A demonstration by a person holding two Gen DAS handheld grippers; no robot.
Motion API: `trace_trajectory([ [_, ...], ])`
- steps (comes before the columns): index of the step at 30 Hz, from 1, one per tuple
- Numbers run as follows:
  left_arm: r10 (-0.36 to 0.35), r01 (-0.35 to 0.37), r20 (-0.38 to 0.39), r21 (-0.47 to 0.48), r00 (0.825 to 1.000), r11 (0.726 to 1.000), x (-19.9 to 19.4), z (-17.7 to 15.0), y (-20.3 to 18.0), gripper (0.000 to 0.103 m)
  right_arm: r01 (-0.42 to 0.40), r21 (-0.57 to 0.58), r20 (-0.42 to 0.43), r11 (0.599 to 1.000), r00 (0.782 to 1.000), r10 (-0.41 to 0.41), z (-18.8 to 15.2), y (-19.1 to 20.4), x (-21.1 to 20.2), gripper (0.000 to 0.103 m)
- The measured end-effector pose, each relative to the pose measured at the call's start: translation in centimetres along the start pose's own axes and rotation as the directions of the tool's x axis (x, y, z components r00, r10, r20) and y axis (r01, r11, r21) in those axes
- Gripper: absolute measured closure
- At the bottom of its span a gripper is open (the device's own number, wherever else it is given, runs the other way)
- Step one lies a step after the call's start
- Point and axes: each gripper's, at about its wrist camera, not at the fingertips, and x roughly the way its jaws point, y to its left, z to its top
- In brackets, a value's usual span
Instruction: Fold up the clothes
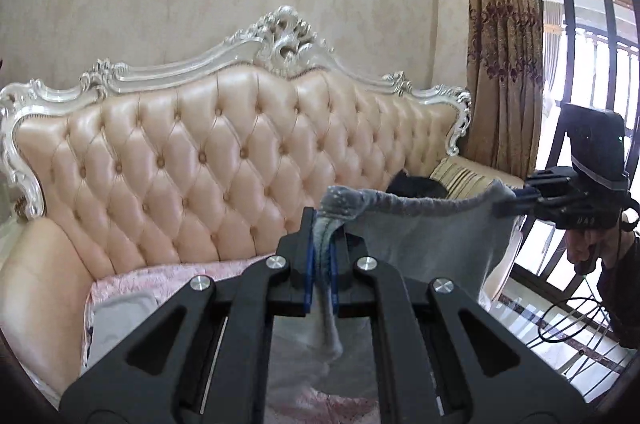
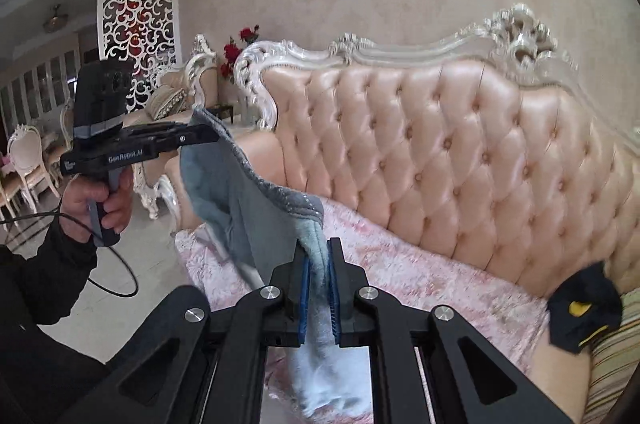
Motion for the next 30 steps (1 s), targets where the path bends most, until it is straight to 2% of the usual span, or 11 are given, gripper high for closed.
trace_trajectory([
  [6,0.025,-0.025,-0.064,0.002,0.998,1.0,5.4,2.6,2.0,0.096,0.105,-0.035,-0.001,0.994,0.994,-0.106,5.3,-3.9,1.5,0.095],
  [10,0.06,-0.07,-0.238,-0.032,0.969,0.997,14.3,0.7,5.8,0.096,0.182,-0.039,-0.119,0.983,0.975,-0.185,6.1,-9.1,10.1,0.095],
  [13,0.107,-0.135,-0.392,-0.044,0.914,0.99,23.0,-3.7,9.6,0.096,0.23,-0.037,-0.24,0.973,0.943,-0.232,3.9,-13.1,19.0,0.095],
  [16,0.152,-0.203,-0.525,-0.041,0.837,0.978,31.6,-8.5,13.1,0.096,0.266,-0.016,-0.349,0.964,0.902,-0.255,0.3,-16.4,27.3,0.095],
  [19,0.174,-0.25,-0.598,-0.045,0.782,0.967,37.7,-13.2,15.4,0.096,0.336,-0.067,-0.431,0.94,0.84,-0.331,-4.2,-18.9,35.4,0.095],
  [22,0.135,-0.283,-0.656,-0.124,0.743,0.951,41.0,-17.2,17.7,0.094,0.344,-0.001,-0.546,0.939,0.787,-0.288,-9.0,-21.5,41.1,0.093],
  [24,0.105,-0.307,-0.69,-0.175,0.716,0.936,43.1,-19.8,19.2,0.082,0.332,0.122,-0.594,0.935,0.779,-0.199,-12.4,-22.8,42.6,0.091],
  [25,0.084,-0.317,-0.698,-0.212,0.712,0.925,43.6,-20.8,20.0,0.078,0.326,0.162,-0.587,0.931,0.791,-0.174,-13.4,-23.0,42.2,0.09],
  [26,0.06,-0.326,-0.691,-0.26,0.72,0.909,43.3,-21.4,20.8,0.067,0.318,0.199,-0.578,0.927,0.802,-0.151,-14.3,-23.1,41.8,0.085],
  [27,0.042,-0.332,-0.679,-0.303,0.733,0.893,42.8,-21.7,21.6,0.056,0.31,0.221,-0.563,0.925,0.815,-0.139,-14.7,-22.9,41.2,0.078],
  [30,-0.002,-0.337,-0.632,-0.417,0.775,0.844,40.9,-22.1,23.6,0.04,0.301,0.27,-0.516,0.914,0.847,-0.127,-15.3,-22.5,39.2,0.06],
])
